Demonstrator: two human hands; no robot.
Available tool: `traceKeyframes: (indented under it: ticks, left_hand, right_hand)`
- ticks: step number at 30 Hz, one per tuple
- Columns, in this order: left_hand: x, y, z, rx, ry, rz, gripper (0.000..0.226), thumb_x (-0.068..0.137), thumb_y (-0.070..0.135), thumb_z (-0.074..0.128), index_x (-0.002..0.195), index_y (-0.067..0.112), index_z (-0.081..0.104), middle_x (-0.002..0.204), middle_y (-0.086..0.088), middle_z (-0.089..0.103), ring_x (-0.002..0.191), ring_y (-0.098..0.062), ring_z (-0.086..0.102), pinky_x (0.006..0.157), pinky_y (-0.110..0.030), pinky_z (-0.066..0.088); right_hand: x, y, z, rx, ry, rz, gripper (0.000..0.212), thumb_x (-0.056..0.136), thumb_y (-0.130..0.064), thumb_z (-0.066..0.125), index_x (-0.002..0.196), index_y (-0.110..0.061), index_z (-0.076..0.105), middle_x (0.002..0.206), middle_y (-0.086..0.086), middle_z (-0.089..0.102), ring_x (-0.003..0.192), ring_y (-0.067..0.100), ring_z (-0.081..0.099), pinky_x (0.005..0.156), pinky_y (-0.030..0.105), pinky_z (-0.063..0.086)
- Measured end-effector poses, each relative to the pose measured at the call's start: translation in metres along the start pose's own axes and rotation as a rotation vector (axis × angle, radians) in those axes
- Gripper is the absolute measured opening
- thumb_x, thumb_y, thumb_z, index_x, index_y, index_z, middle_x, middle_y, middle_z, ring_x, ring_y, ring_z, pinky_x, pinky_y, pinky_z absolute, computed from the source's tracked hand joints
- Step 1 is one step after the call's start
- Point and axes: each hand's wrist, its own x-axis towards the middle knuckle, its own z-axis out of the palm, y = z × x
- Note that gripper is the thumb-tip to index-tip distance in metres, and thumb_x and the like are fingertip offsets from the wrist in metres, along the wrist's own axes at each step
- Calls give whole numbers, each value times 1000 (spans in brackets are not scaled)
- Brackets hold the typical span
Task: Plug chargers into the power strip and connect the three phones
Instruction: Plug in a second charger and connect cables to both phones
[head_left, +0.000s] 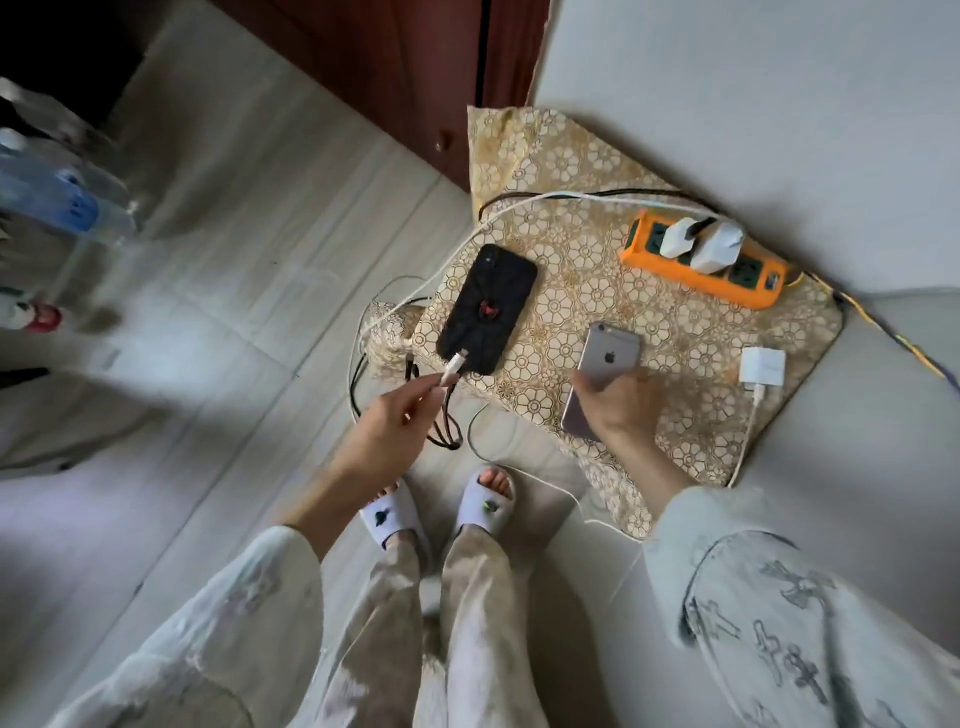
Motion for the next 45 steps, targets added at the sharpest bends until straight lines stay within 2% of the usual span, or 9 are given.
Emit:
traceKeyframes:
  ticks: [4, 9, 13, 16, 21, 29, 38, 42, 45]
  left_hand:
    - [4, -8, 12, 16, 35, -45, 21, 91, 23, 51, 98, 16, 70, 54, 1, 46, 52, -16, 39, 55, -25, 36]
    - [3, -8, 15, 25, 69, -40, 21, 90, 4, 50, 85, 16, 66, 58, 7, 55, 45, -6, 40, 46, -11, 31]
    - [1, -2, 17, -12, 135, -74, 17, 88, 18, 57, 99, 16, 70, 65, -5, 59, 55, -14, 41, 52, -19, 33]
    - [-4, 6, 22, -32, 113, -71, 19, 87, 23, 58, 100, 16, 70, 57, 3, 55, 47, 0, 46, 49, -9, 33]
    - [-15, 24, 29, -24, 136, 64, 22, 86, 20, 60, 105, 12, 70, 54, -6, 56, 39, 9, 43, 44, -3, 30]
    - [-19, 20, 27, 23, 128, 113, 18, 90, 24, 54, 82, 13, 67, 47, 15, 47, 43, -5, 37, 43, -13, 28]
    - [-20, 13, 28, 44, 173, 121, 16, 88, 24, 56, 82, 15, 68, 41, 7, 37, 41, -8, 33, 43, -17, 27]
    - [-19, 13, 25, 204, 177, 169, 25, 90, 25, 53, 77, 7, 65, 50, 0, 40, 49, -24, 39, 51, -33, 37]
    - [-19, 13, 22, 300, 178, 182, 26, 91, 27, 51, 79, 10, 66, 56, -3, 48, 55, -35, 52, 57, -33, 38]
  right_hand:
    - [1, -9, 15, -50, 109, 52, 111, 71, -61, 64, 139, 10, 13, 140, 23, 27, 125, 39, 32, 97, 46, 38]
    - [7, -17, 12, 56, 51, 139, 110, 68, -47, 74, 140, 7, 12, 145, 26, 17, 133, 43, 19, 103, 54, 33]
    - [10, -19, 4, 249, -46, 172, 86, 67, -38, 75, 132, 2, 34, 138, 23, 33, 130, 39, 32, 107, 53, 32]
    - [-1, -26, -15, 785, -304, 338, 60, 68, -29, 74, 116, -7, 48, 116, 18, 57, 106, 29, 56, 81, 43, 54]
    - [-29, -37, -31, 1244, -633, 457, 35, 67, -26, 75, 87, -8, 53, 79, 11, 58, 81, 23, 57, 64, 38, 51]
    - [-53, -49, -25, 1286, -661, 426, 32, 68, -30, 75, 83, -10, 53, 73, 9, 55, 80, 23, 53, 66, 37, 50]
    - [-59, -50, -21, 1324, -621, 438, 33, 69, -30, 74, 88, -12, 55, 78, 10, 57, 79, 23, 54, 61, 34, 51]
    - [-62, -52, -18, 1335, -570, 426, 27, 70, -26, 75, 85, -14, 56, 81, 9, 58, 83, 22, 56, 65, 37, 54]
    - [-65, -55, -15, 1283, -522, 366, 24, 71, -24, 75, 84, -15, 57, 84, 7, 59, 89, 22, 58, 66, 37, 55]
